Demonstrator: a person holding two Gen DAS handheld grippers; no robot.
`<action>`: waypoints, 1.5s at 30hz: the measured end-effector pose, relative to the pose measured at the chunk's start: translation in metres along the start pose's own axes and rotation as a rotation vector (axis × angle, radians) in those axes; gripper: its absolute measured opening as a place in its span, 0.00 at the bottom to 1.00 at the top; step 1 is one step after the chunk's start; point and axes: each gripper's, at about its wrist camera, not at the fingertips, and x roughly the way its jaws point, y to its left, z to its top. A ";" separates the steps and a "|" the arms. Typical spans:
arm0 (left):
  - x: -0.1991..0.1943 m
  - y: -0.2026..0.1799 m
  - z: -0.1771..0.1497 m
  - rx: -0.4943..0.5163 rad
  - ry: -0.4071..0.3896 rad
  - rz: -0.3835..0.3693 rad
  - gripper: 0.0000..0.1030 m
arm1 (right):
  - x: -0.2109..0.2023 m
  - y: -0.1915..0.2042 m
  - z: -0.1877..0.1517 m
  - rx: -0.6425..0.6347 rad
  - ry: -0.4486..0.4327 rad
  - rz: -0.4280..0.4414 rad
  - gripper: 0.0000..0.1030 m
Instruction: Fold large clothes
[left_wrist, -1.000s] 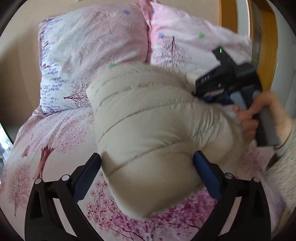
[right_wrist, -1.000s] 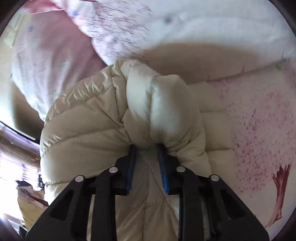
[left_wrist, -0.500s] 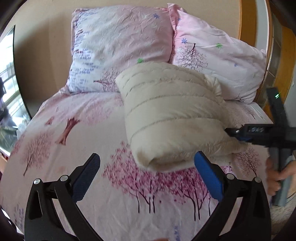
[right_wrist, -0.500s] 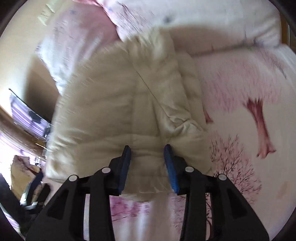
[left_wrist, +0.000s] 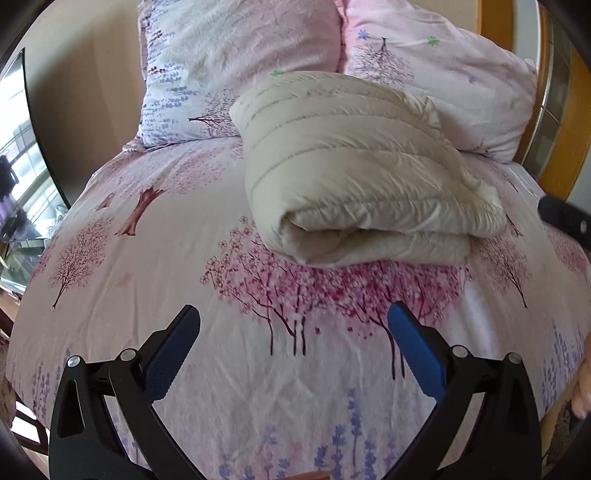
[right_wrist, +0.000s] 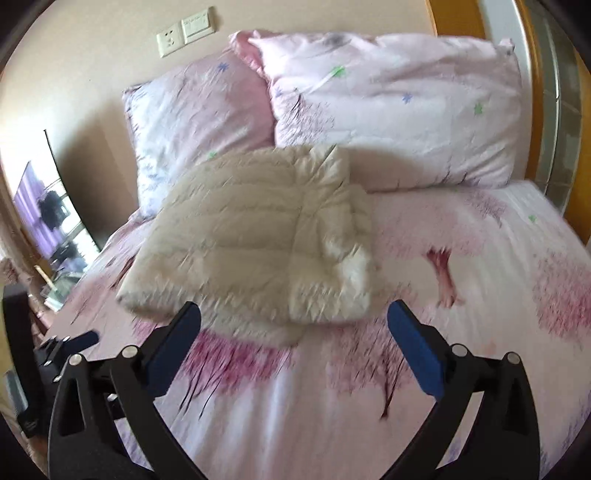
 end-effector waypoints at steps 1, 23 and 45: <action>0.000 -0.001 -0.001 0.004 0.009 -0.003 0.99 | -0.006 -0.002 -0.007 -0.002 0.014 0.000 0.98; 0.015 -0.002 -0.003 0.001 0.141 0.010 0.99 | 0.018 0.017 -0.049 -0.130 0.166 -0.188 0.98; 0.022 0.000 -0.003 -0.013 0.151 -0.010 0.99 | 0.030 0.019 -0.051 -0.120 0.197 -0.191 0.98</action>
